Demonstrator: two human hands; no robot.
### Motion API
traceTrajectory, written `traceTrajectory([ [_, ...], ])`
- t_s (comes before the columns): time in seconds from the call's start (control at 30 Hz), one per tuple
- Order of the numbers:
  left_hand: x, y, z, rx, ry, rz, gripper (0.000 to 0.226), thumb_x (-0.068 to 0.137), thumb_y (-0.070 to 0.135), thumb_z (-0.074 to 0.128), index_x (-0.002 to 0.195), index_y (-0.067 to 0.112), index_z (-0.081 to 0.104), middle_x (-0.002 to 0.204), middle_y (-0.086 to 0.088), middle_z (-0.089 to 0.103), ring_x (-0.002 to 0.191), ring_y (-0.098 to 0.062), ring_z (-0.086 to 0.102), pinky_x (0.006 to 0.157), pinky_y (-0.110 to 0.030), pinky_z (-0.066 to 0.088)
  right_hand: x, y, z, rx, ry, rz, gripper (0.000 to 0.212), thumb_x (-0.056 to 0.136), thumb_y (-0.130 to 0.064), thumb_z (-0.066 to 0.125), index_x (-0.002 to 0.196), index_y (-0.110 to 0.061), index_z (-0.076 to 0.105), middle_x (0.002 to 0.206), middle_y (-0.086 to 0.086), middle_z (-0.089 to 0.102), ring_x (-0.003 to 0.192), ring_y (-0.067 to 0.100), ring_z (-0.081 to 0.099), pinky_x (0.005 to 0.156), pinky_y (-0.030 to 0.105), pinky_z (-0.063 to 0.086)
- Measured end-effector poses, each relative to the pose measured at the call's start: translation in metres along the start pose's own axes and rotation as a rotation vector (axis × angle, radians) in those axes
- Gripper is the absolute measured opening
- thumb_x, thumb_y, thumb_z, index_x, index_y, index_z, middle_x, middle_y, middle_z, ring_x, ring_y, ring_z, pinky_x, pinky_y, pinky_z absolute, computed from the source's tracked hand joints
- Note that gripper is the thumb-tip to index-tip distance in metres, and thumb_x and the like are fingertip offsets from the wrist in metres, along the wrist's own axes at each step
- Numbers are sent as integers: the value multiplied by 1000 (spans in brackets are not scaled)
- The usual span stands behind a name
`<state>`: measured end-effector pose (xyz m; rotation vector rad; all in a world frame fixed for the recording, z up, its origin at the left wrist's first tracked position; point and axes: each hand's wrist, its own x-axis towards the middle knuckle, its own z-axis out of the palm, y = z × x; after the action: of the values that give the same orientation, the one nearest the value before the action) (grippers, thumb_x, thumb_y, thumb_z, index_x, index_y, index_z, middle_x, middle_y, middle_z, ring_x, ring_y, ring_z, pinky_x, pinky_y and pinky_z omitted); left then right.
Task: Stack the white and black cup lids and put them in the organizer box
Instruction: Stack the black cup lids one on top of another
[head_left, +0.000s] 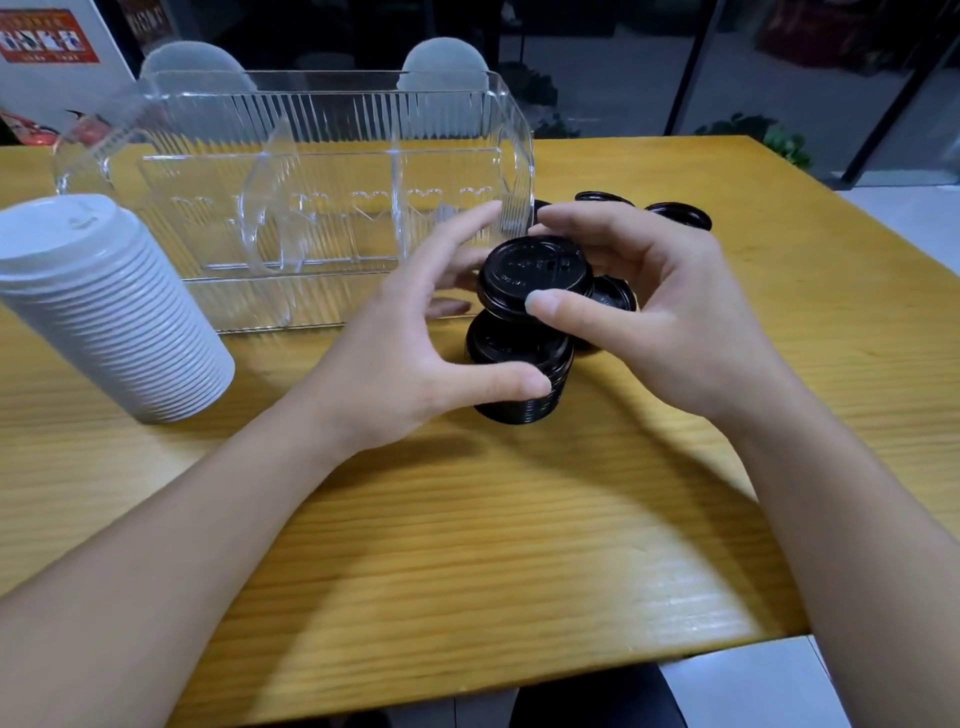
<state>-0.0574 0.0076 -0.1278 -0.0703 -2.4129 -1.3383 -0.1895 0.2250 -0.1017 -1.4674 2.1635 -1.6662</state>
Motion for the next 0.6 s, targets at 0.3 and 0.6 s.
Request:
traceTrajectory([
  [0.3, -1, -7, 4, 19, -135, -109, 119, 71, 49, 105, 167, 50, 34, 155, 14, 67, 153, -11, 59, 130, -52, 44, -3, -1, 1, 2, -107, 22, 59, 91, -15, 93, 144, -13, 69, 134, -3, 79, 131, 11, 73, 116, 38, 56],
  [0.6, -1, -8, 0, 13, -145, -133, 113, 74, 42, 101, 163, 57, 32, 143, 9, 75, 140, -14, 70, 130, -50, 45, -5, 3, 2, -187, -163, 36, 50, 92, -27, 93, 139, -23, 75, 132, -15, 77, 129, 7, 71, 113, 42, 56],
])
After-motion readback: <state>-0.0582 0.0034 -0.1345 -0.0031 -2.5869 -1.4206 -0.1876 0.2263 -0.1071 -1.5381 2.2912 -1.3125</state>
